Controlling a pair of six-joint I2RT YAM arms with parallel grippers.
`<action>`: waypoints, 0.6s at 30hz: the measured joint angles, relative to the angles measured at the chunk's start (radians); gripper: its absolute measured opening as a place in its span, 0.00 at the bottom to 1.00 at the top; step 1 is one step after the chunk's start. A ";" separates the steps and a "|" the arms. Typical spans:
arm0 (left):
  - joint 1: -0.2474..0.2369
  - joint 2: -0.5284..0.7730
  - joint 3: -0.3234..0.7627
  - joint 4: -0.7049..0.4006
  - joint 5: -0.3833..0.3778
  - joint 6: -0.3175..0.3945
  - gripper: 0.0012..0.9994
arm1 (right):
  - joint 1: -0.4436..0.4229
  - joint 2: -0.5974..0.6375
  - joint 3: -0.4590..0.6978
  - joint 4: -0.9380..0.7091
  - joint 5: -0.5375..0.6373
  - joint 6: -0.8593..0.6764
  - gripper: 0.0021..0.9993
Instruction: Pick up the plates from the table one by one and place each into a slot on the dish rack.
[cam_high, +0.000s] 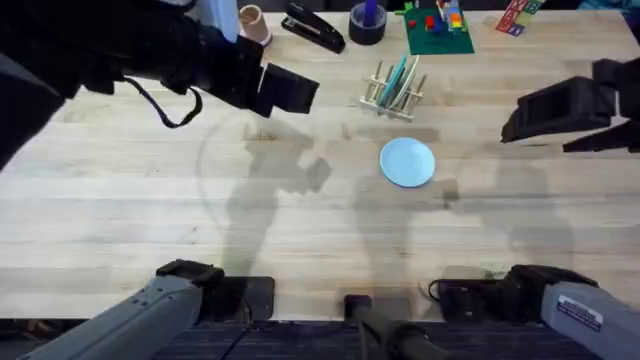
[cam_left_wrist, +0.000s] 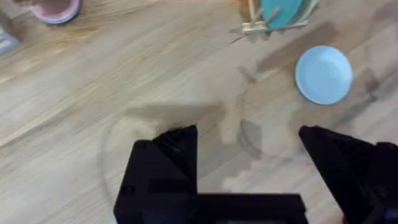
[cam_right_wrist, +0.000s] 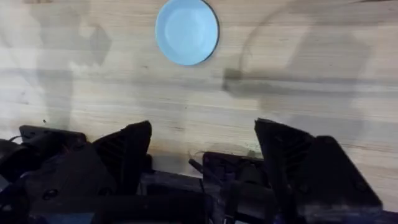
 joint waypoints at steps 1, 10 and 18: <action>0.000 0.000 0.000 -0.004 0.019 0.000 0.99 | 0.000 0.004 0.000 0.000 -0.003 -0.001 1.00; -0.001 0.004 0.000 -0.023 0.202 -0.048 0.15 | 0.000 0.014 0.000 0.002 -0.009 -0.015 0.99; -0.002 0.108 0.000 -0.031 0.374 -0.106 0.04 | 0.000 0.014 0.000 -0.001 -0.010 -0.015 0.99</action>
